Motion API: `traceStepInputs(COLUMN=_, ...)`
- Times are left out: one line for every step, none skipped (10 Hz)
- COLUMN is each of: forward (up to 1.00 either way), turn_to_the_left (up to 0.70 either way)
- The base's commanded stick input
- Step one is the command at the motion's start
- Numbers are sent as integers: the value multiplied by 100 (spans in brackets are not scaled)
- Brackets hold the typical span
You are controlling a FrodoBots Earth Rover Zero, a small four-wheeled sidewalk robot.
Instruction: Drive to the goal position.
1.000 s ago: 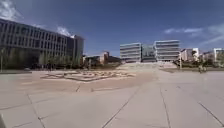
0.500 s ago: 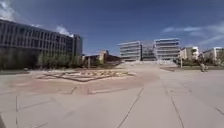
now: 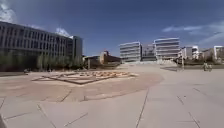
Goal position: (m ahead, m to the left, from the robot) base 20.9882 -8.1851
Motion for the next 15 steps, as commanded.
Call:
traceStepInputs(forward=67, turn_to_the_left=-1)
traceStepInputs(forward=67, turn_to_the_left=-1)
traceStepInputs(forward=67, turn_to_the_left=-1)
traceStepInputs(forward=67, turn_to_the_left=-1)
traceStepInputs(forward=67, turn_to_the_left=-1)
traceStepInputs(forward=67, turn_to_the_left=-1)
traceStepInputs(forward=67, turn_to_the_left=-1)
traceStepInputs(forward=67, turn_to_the_left=-1)
traceStepInputs(forward=67, turn_to_the_left=-1)
traceStepInputs(forward=67, turn_to_the_left=-1)
traceStepInputs(forward=67, turn_to_the_left=-1)
traceStepInputs(forward=67, turn_to_the_left=-1)
traceStepInputs(forward=67, turn_to_the_left=-1)
traceStepInputs(forward=67, turn_to_the_left=-1)
traceStepInputs(forward=67, turn_to_the_left=-1)
